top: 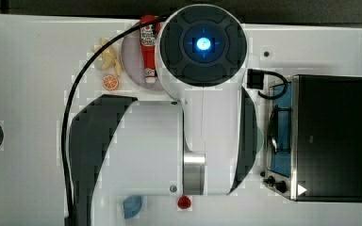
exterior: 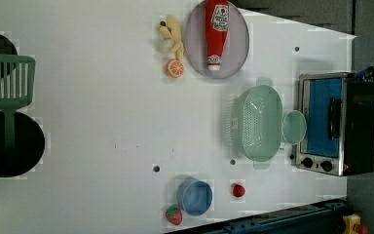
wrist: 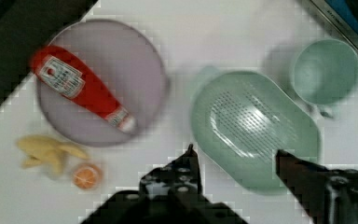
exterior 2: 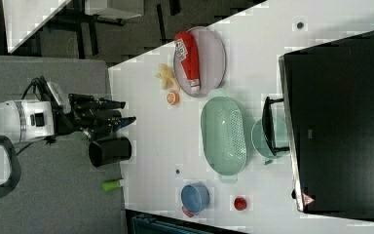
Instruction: Drag strainer right to left.
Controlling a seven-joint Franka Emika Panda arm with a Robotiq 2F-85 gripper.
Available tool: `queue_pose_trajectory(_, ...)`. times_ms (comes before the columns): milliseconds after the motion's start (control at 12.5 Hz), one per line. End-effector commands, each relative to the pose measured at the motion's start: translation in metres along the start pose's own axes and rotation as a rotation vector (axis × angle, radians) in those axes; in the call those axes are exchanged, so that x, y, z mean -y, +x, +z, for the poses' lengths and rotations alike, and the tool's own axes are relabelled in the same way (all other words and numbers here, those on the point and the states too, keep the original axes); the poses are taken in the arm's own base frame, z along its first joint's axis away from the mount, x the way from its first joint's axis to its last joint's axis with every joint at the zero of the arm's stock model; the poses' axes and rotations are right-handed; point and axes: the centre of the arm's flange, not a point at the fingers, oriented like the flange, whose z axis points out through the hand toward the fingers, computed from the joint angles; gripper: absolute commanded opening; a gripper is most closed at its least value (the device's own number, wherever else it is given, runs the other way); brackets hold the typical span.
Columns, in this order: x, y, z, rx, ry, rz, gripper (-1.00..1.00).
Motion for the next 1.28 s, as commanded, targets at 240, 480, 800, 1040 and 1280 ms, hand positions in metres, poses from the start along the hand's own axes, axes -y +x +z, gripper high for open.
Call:
queue_pose_trajectory(240, -0.099, -0.048, -0.091, 0.01, 0.017, 0.217, 1.0)
queue_pose_trajectory(480, -0.096, -0.048, -0.046, 0.058, -0.047, 0.232, 1.0)
queue_pose_trajectory(800, -0.08, -0.038, 0.056, 0.071, -0.077, 0.361, 1.0)
queue_pose_trajectory(1040, -0.07, -0.035, 0.144, 0.057, -0.069, 0.465, 1.0)
queue_pose_trajectory(1280, -0.063, -0.04, 0.224, 0.044, -0.06, 0.553, 1.0)
